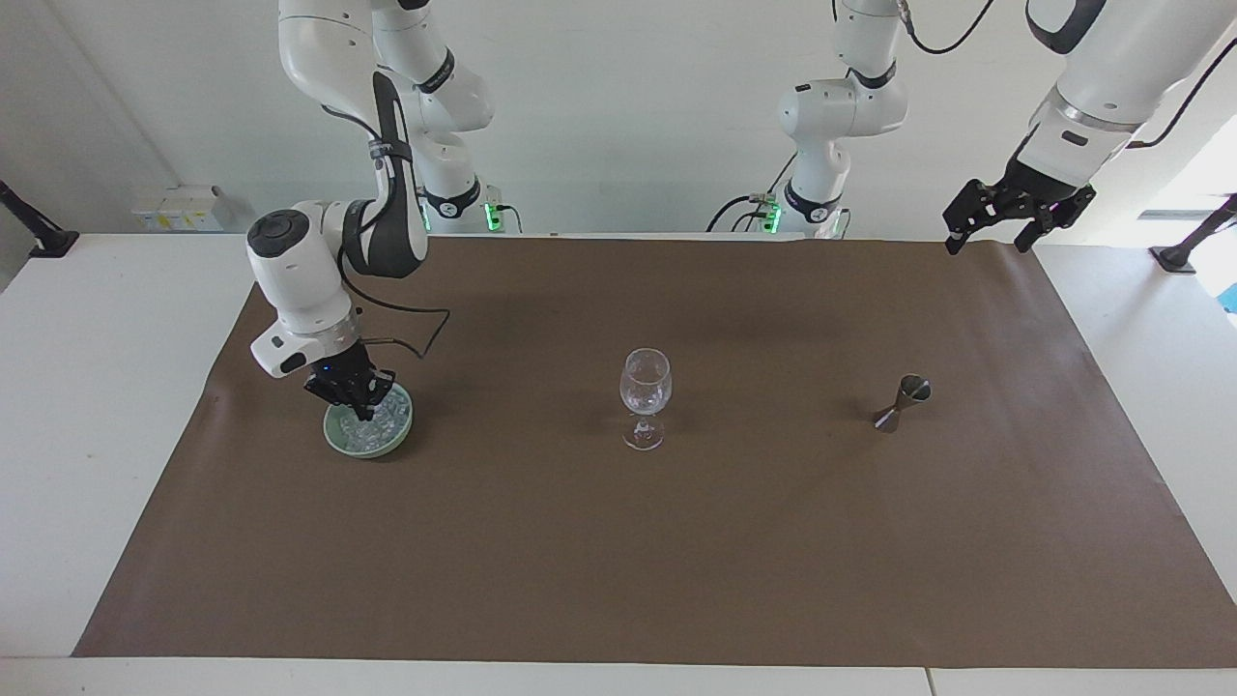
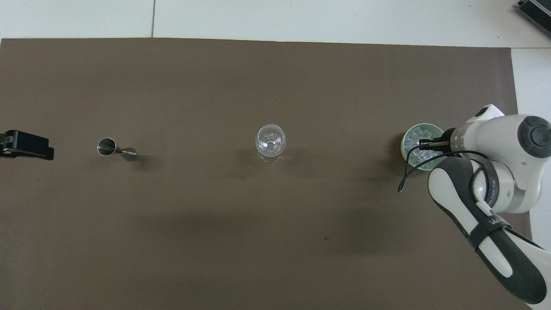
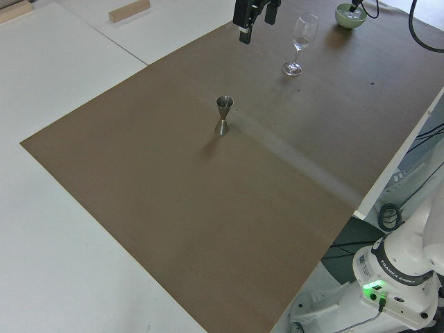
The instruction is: Pour wine and add ice with both arms
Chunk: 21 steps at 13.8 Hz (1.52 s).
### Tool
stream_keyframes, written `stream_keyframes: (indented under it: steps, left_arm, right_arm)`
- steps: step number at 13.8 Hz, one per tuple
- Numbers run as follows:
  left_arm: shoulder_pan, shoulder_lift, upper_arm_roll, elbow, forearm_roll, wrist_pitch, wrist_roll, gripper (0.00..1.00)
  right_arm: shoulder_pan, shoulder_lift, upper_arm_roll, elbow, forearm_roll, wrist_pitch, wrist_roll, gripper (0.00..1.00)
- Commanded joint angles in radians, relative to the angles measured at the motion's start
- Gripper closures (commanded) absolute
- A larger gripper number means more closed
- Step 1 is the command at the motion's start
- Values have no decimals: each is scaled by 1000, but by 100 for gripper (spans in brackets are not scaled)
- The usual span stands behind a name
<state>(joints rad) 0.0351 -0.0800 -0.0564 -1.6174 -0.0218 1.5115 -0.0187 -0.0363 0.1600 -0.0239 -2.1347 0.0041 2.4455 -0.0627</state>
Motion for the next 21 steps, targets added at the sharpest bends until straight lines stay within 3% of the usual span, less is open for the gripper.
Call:
stream_keyframes:
  steps: [1,3,4,5,11,13,16,21]
  left_arm:
    - [2,-24,3,-21,8,-8,39,0]
    - [3,-27,3,-27,8,-8,43,0]
    - [-17,-27,6,-30,10,-10,43,0]
    - [-68,-27,32,-32,13,-11,42,0]
    - [-69,-40,46,-49,14,-8,33,0]
    - [-69,-41,44,-50,13,-7,34,0]
    - [-70,-40,44,-50,13,-5,34,0]
    - [-83,-40,44,-49,13,-5,33,0]
  right_arm:
    - [-5,-48,7,4,-6,-43,14,100]
    - [-5,-65,9,35,-6,-110,14,100]
    - [-4,-66,7,29,-6,-97,11,94]
    - [-7,-57,7,24,-15,-94,11,52]
    - [-14,-27,7,-57,-15,-3,15,41]
    - [-14,-25,7,-86,-15,45,9,44]
    - [-16,-28,9,-85,-15,33,12,100]
    - [-8,-88,10,-62,-3,-17,14,100]
